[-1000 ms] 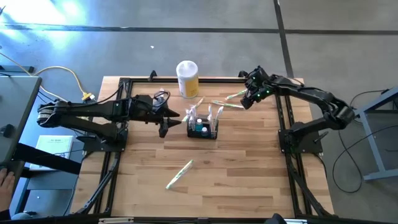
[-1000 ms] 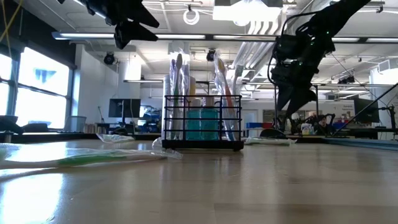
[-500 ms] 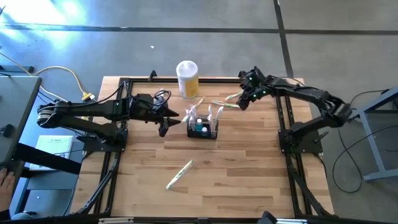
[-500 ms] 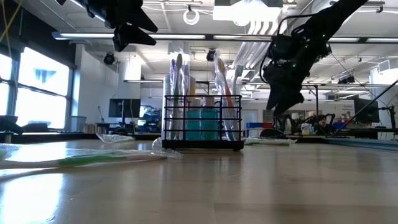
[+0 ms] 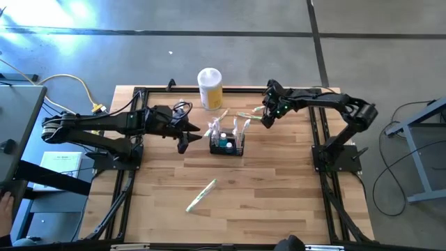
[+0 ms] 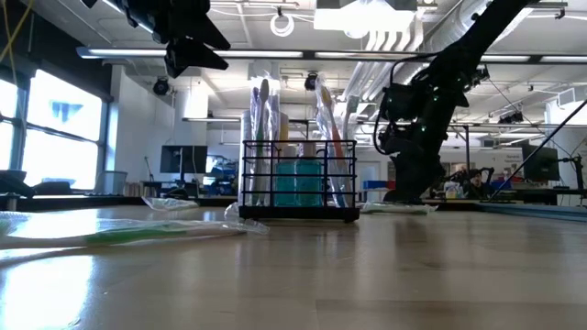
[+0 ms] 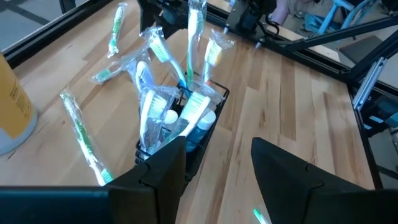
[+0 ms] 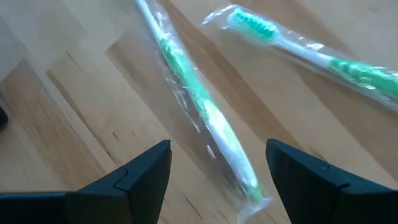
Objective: Pick & Place toothbrushing station
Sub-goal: Put the green toothbrush into the left section wire organizer
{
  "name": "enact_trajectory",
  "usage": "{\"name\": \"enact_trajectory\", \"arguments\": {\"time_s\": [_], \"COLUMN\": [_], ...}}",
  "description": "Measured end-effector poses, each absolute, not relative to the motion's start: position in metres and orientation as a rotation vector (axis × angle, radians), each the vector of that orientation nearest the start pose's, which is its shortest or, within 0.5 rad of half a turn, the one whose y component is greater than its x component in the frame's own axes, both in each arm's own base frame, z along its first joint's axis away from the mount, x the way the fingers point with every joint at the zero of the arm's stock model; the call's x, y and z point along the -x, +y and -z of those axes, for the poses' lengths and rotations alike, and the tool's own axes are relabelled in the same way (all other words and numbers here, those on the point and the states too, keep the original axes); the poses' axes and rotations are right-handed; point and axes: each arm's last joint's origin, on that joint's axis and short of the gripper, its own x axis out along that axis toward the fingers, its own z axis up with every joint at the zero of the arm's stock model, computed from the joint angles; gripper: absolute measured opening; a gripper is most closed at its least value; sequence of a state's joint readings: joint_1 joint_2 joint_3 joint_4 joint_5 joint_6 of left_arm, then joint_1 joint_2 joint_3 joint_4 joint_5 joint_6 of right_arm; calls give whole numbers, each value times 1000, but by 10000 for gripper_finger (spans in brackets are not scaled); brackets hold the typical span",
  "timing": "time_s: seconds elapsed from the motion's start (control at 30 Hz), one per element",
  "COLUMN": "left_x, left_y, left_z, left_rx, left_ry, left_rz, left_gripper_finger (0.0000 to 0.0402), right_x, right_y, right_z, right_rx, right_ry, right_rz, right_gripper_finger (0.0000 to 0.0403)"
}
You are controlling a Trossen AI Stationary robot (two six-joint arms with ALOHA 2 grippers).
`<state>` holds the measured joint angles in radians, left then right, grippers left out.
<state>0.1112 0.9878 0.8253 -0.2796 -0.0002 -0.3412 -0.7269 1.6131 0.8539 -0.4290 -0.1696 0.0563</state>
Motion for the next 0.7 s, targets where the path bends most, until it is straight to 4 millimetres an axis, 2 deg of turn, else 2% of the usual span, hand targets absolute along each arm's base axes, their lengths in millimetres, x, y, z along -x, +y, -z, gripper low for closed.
{"name": "enact_trajectory", "arguments": {"time_s": [0.4,0.7], "left_x": [-212,-212], "left_y": [24,24], "left_z": [-301,-301], "left_rx": [359,358], "left_ry": [428,427], "left_rz": [-189,-194], "left_gripper_finger": [180,180], "right_x": [-230,-234], "right_y": [-181,-182], "right_z": [-150,-121], "right_rx": [-481,-512], "right_ry": [1056,1173], "right_rz": [486,481], "right_gripper_finger": [255,255]}}
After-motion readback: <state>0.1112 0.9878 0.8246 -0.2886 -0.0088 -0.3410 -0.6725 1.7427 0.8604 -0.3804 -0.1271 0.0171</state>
